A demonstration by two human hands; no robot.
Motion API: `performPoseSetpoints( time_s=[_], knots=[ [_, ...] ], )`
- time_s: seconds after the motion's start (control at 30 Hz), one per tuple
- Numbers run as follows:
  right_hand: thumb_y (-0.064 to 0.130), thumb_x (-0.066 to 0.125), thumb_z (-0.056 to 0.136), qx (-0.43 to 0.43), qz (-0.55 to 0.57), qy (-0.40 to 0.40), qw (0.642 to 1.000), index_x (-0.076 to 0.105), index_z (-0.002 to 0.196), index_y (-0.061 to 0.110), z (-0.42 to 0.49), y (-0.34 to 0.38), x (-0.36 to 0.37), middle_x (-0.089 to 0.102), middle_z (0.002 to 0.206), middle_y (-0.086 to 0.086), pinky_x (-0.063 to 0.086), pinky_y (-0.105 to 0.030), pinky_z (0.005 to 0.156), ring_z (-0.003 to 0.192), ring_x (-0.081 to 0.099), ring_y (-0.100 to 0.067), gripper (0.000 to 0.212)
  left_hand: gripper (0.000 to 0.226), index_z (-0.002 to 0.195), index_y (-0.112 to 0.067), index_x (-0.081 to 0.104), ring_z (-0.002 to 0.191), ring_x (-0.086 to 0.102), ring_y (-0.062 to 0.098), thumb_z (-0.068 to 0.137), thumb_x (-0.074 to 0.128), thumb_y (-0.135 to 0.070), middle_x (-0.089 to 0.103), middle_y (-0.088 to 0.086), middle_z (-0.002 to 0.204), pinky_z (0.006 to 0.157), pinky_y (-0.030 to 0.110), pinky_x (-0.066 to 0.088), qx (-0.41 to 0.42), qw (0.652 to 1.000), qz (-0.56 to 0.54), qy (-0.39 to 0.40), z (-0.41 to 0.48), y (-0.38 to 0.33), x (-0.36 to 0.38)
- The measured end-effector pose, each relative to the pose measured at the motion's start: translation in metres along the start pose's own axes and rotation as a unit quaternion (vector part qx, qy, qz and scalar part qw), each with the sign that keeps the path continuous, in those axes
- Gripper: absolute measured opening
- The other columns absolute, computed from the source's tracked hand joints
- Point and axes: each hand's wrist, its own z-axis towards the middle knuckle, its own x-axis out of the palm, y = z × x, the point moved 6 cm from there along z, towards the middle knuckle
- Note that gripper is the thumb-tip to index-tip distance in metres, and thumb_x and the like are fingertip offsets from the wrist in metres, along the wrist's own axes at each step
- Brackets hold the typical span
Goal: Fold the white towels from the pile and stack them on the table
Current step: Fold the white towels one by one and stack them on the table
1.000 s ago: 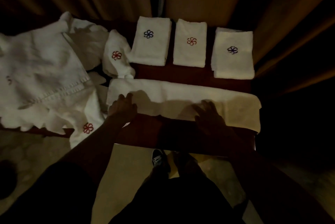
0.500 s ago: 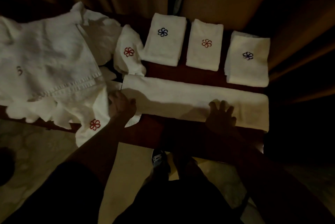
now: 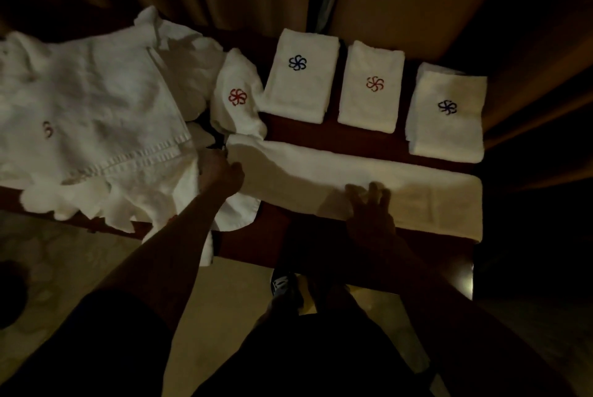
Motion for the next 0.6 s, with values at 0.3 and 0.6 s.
performPoseSetpoints(
  time_s=[0.3, 0.6],
  knots=[
    [0.029, 0.057, 0.095, -0.051, 0.007, 0.093, 0.994, 0.017, 0.156, 0.037, 0.008, 0.039, -0.002, -0.008, 0.164, -0.012, 0.034, -0.062, 0.109, 0.146, -0.013, -0.054, 0.073, 0.045, 0.136, 0.004, 0.049, 0.119, 0.055, 0.04, 0.095, 0.058, -0.011, 0.058, 0.025, 0.129, 0.098, 0.039, 0.043, 0.153, 0.984, -0.004, -0.096, -0.006, -0.037, -0.053],
    [0.035, 0.05, 0.097, -0.056, 0.039, 0.059, 0.996, 0.032, 0.153, 0.031, 0.019, 0.068, -0.03, 0.026, 0.161, -0.002, 0.033, -0.055, 0.112, 0.147, 0.022, -0.03, 0.059, 0.03, 0.117, -0.001, 0.055, 0.097, 0.057, 0.044, 0.09, 0.057, -0.015, 0.055, 0.021, 0.114, 0.075, 0.048, 0.048, 0.156, 0.96, 0.082, -0.218, -0.032, -0.014, -0.097]
  ],
)
